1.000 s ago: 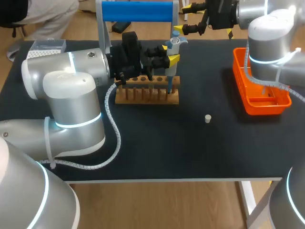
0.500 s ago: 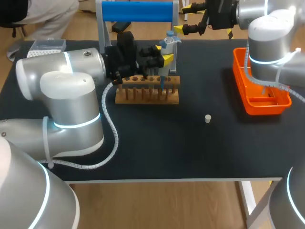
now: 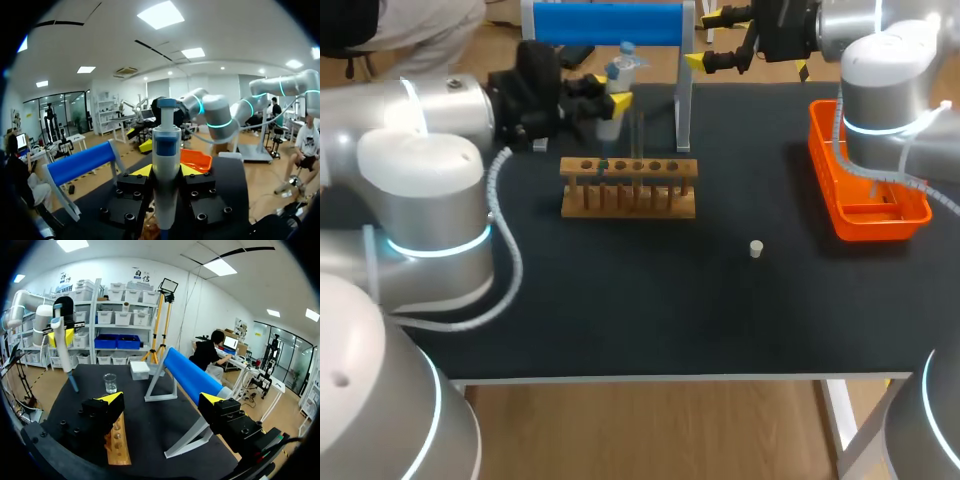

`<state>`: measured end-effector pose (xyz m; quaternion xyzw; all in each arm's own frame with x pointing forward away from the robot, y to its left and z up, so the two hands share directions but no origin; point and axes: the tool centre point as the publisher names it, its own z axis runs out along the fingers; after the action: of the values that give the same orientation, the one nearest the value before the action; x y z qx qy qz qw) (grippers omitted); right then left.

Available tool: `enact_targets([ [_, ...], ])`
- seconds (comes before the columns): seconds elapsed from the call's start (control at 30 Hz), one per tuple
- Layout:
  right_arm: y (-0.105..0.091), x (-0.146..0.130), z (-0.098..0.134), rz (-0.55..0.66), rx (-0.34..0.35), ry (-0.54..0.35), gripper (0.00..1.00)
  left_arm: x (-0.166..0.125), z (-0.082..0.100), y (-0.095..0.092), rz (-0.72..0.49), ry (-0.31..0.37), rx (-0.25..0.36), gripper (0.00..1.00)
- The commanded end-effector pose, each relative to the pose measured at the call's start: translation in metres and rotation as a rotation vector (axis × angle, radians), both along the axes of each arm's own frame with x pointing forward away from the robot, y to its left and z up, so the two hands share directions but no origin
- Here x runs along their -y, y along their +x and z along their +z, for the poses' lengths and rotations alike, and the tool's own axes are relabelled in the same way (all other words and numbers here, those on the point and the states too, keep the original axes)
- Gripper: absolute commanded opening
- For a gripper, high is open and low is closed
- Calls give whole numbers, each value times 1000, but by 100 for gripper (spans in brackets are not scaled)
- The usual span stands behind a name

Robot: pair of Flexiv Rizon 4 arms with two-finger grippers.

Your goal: Invert the test tube, pick up the pipette, mount the tip to pipette, aspirate from beaker and dispense into the tube, eject the tip, return the pipette, and cap with the stopper.

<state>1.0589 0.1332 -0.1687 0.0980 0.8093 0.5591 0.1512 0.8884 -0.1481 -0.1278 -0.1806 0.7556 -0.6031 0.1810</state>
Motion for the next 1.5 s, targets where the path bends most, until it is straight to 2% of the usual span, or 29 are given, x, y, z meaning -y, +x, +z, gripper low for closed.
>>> enact_targets([
  [0.03,0,1,1,3,-2,-2,100,-29,7,6,-27,36,-29,0],
  [0.4,0,1,1,3,-2,-2,100,-72,10,58,37,109,-64,0],
  [0.6,0,1,1,3,-2,-2,100,-81,13,84,63,132,-70,0],
  [1.5,0,1,1,3,-2,-2,100,-81,13,84,63,132,-70,0],
])
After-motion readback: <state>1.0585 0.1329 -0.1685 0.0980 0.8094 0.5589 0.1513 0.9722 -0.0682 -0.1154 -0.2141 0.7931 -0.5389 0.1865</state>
